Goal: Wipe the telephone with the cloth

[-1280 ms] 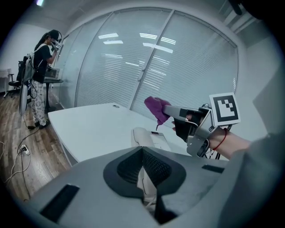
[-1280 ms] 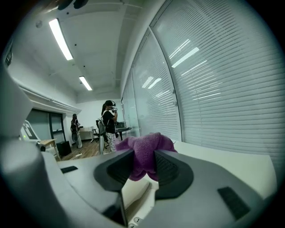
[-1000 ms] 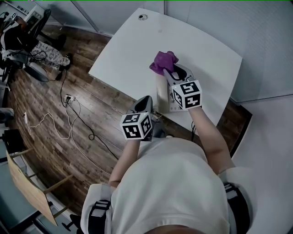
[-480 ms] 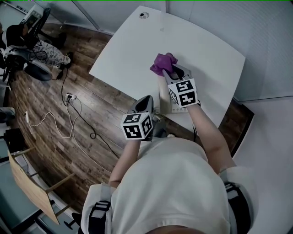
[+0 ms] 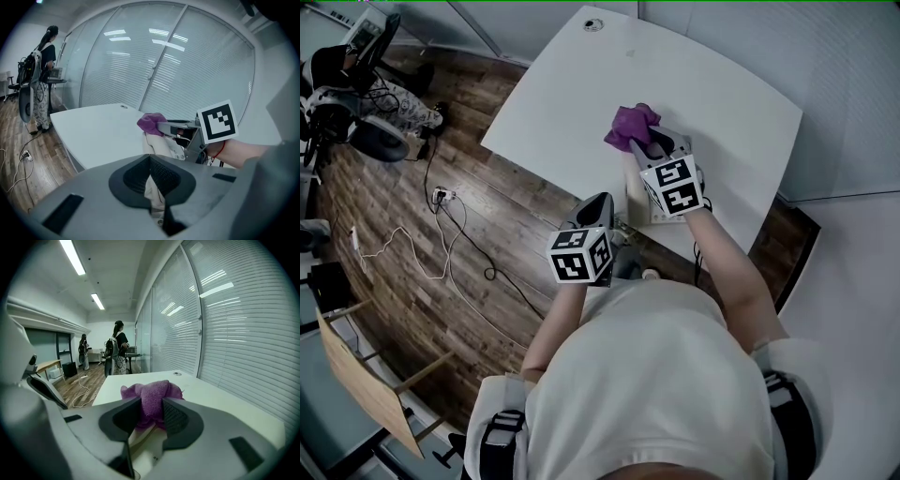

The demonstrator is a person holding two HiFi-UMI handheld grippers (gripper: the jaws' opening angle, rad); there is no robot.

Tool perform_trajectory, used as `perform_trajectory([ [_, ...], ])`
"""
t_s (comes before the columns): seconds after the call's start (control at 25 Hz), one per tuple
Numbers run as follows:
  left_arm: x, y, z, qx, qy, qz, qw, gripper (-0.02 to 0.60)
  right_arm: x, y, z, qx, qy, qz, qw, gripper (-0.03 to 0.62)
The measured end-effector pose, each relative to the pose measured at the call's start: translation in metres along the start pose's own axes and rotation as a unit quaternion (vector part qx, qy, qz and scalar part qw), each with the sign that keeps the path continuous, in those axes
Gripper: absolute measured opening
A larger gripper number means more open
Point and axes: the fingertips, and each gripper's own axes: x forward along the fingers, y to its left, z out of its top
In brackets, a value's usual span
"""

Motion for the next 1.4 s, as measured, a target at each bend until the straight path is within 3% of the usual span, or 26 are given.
perform_trajectory([
  [0.72, -0.025, -0.004, -0.030, -0.011, -0.006, 0.009, 0.9999, 0.020, -0.033, 0.035, -0.018, -0.014, -0.005, 0.008, 1.000, 0.144],
  [0.92, -0.046, -0.011, -0.055, -0.009, -0.013, 0.011, 0.9998, 0.020, -0.058, 0.057, -0.037, -0.015, -0.011, 0.005, 1.000, 0.144],
  [1.4, -0.046, -0.015, -0.043, -0.024, -0.016, 0.013, 0.9995, 0.020, -0.062, 0.059, -0.037, -0.025, 0.001, 0.013, 1.000, 0.144],
])
